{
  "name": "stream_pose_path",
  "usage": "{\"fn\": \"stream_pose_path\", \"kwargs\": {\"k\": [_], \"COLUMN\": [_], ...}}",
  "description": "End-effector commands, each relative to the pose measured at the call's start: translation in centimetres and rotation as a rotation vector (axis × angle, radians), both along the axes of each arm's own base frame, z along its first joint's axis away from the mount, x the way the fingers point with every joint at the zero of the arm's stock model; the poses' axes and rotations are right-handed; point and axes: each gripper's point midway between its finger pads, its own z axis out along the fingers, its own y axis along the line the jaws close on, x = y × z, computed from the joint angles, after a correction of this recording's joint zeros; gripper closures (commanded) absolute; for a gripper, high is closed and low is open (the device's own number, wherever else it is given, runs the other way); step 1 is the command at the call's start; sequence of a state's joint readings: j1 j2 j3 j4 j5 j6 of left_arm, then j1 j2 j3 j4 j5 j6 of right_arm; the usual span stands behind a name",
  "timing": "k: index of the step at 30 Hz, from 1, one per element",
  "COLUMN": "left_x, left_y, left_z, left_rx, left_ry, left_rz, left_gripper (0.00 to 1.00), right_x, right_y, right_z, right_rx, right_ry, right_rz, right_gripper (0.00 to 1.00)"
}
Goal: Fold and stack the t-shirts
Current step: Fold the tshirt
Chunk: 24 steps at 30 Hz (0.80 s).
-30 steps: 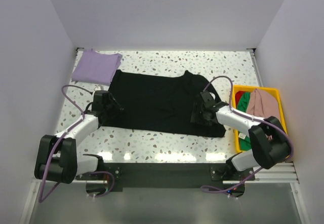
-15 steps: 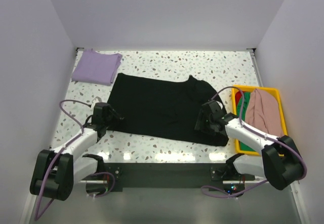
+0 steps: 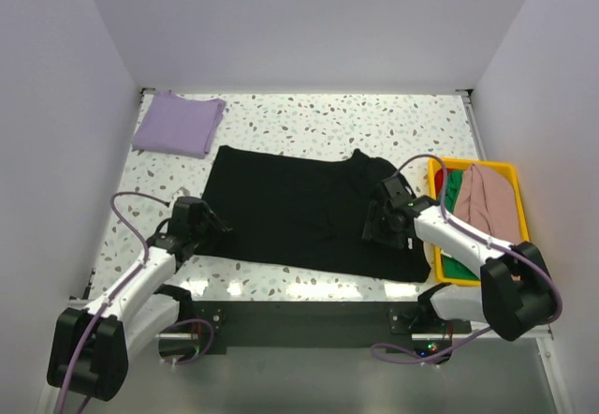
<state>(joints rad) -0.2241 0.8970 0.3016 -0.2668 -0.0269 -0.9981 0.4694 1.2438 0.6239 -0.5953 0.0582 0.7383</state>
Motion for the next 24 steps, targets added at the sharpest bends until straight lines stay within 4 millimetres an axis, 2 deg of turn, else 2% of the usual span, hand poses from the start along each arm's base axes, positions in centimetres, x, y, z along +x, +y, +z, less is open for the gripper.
{"fn": "stream_pose_path", "kwargs": {"k": [1, 2, 5, 7, 9, 11, 13, 14, 15, 16, 21, 23, 24], "left_x": [1.4, 1.8, 2.8, 3.5, 4.7, 5.7, 7.7, 8.5, 10.4, 11.2, 16.6, 17.7, 18.7], "left_y": [0.9, 1.5, 2.5, 3.4, 4.0, 3.5, 2.9, 2.5, 2.1, 1.6, 1.5, 1.8, 1.8], "left_z": [2.6, 3.1, 4.6, 5.4, 5.8, 5.9, 6.1, 6.3, 6.5, 6.5, 6.5, 6.0, 5.3], "left_rx": [0.094, 0.133, 0.189, 0.218, 0.212, 0.182, 0.158, 0.144, 0.137, 0.125, 0.19, 0.212, 0.215], "left_ry": [0.003, -0.005, -0.022, -0.051, -0.078, -0.1, -0.119, -0.128, -0.146, -0.143, -0.143, -0.133, -0.12], "left_rz": [-0.018, -0.01, 0.02, 0.057, 0.076, 0.057, 0.053, 0.049, 0.041, 0.031, 0.008, 0.016, 0.019], "left_gripper": [0.45, 0.45, 0.44, 0.4, 0.39, 0.4, 0.4, 0.41, 0.41, 0.41, 0.41, 0.41, 0.41], "right_x": [2.9, 3.9, 4.4, 4.2, 4.5, 4.9, 6.4, 7.2, 8.4, 9.1, 13.4, 14.9, 15.3], "right_y": [0.7, 0.4, -1.5, -2.7, -3.3, -3.3, -2.7, -2.3, -1.6, -1.3, -0.3, 0.2, 0.2], "right_z": [3.4, 4.5, 6.9, 7.7, 7.4, 7.0, 6.7, 5.9, 5.9, 5.7, 3.3, 3.3, 2.0], "right_rx": [-0.007, -0.033, -0.111, -0.142, -0.145, -0.134, -0.102, -0.105, -0.085, -0.082, -0.129, -0.126, -0.138], "right_ry": [-0.075, -0.12, -0.194, -0.221, -0.228, -0.206, -0.226, -0.208, -0.235, -0.234, -0.2, -0.207, -0.173], "right_rz": [0.058, 0.05, 0.014, -0.007, -0.026, -0.03, -0.043, -0.039, -0.04, -0.044, -0.047, -0.048, -0.049], "right_gripper": [0.42, 0.42, 0.41, 0.39, 0.39, 0.39, 0.39, 0.4, 0.4, 0.4, 0.4, 0.4, 0.4]}}
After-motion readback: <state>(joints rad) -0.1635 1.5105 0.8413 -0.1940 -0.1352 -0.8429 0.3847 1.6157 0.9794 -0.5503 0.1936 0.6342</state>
